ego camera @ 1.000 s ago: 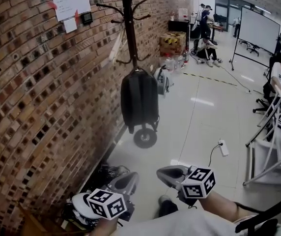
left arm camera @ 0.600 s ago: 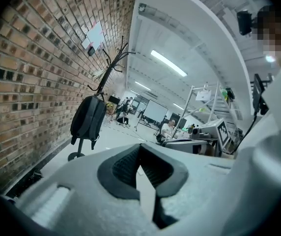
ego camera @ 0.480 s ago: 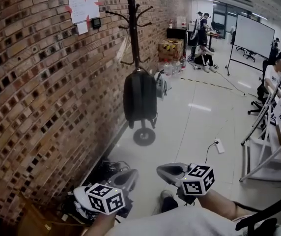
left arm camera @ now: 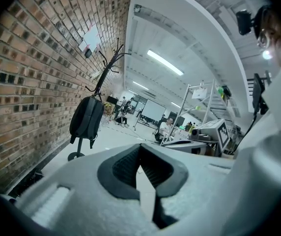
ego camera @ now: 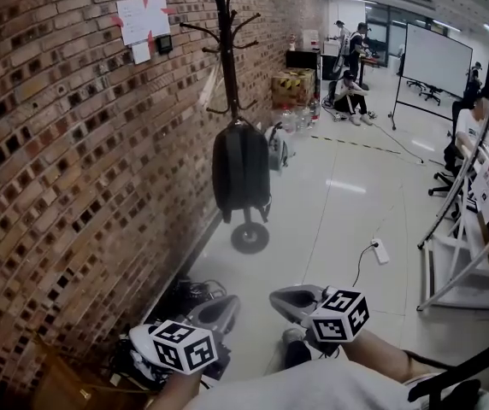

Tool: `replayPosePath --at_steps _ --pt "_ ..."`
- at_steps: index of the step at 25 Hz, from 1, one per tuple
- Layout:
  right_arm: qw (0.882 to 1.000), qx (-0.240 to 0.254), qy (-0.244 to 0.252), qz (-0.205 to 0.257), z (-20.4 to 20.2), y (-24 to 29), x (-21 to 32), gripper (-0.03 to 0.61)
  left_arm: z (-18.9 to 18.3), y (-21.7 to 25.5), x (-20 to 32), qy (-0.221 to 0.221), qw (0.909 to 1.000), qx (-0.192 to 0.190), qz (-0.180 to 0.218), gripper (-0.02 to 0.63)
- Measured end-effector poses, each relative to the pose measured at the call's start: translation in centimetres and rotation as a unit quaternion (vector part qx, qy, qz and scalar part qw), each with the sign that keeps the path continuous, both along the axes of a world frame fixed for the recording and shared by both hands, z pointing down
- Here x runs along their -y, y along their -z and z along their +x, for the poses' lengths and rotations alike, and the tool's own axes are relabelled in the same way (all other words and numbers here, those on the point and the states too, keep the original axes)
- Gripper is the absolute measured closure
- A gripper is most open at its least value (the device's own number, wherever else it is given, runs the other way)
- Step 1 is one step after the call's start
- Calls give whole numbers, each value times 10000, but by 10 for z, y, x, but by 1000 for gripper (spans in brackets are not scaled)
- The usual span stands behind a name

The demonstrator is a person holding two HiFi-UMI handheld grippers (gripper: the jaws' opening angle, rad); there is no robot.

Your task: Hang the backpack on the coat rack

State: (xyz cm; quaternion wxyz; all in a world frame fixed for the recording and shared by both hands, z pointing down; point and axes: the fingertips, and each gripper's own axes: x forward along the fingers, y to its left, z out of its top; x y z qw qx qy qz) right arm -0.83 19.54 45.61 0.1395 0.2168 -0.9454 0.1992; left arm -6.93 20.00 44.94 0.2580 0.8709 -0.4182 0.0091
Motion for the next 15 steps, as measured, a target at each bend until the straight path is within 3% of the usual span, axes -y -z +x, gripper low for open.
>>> replayPosePath --at_steps 15 --pt "10000 -10 26 -52 11 -6 -8 578 17 0 -4 -47 10000 45 -5 612"
